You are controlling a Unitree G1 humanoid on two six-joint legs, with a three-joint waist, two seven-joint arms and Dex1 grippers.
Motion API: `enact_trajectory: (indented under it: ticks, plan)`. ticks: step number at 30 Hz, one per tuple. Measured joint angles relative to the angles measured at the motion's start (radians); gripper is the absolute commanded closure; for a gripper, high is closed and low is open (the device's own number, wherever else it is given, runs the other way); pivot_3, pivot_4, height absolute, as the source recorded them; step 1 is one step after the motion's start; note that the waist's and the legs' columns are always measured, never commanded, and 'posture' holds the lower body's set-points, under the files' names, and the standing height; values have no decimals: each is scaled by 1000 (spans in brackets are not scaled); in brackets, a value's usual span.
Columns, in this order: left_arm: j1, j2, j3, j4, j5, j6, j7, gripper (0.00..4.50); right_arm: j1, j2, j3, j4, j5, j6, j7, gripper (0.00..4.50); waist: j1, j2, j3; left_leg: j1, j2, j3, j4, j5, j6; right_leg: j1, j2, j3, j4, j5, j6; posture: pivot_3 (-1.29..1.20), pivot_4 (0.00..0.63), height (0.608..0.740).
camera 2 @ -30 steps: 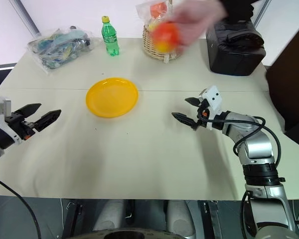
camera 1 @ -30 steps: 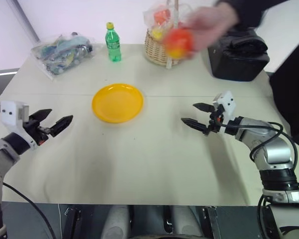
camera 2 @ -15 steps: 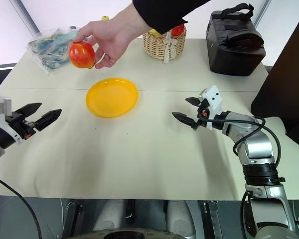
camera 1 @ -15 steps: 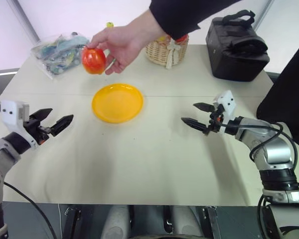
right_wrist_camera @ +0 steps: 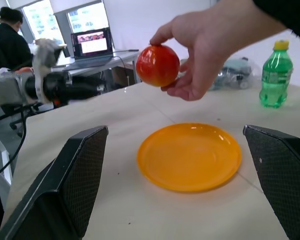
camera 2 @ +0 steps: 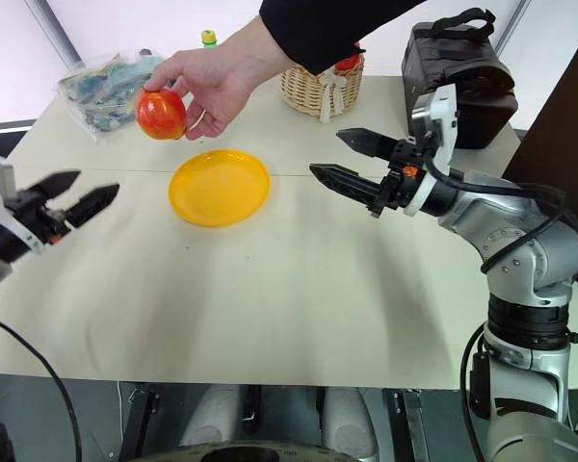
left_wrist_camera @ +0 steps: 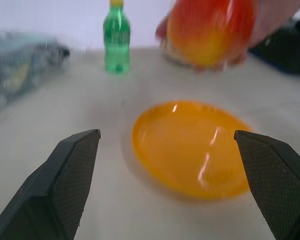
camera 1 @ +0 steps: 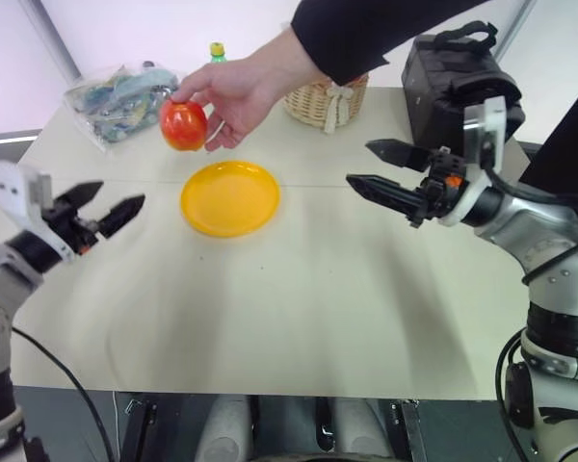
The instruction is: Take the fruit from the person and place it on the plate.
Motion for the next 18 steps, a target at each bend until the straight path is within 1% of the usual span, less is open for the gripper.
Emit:
enact_trajectory:
  ticks: [5,12,18]
  plan:
    - [-143,4,-73,38,-8,-9,-26,0,3,2,41,13,-29,-23,-2,72,-4,0,0,0,0,0,0,0,0,0,0,0,0,0,0,0,150,740]
    - [-259,-18,-180,175,58,-87,-51,0,22,3,51,16,-40,-38,-13,72,-4,0,0,0,0,0,0,0,0,-1,1,0,0,0,0,0,150,740]
    - [-334,-44,-217,267,104,-146,-59,0,47,3,51,5,-39,-38,-33,72,-4,0,0,0,0,0,0,0,0,0,1,-1,1,0,0,0,150,740]
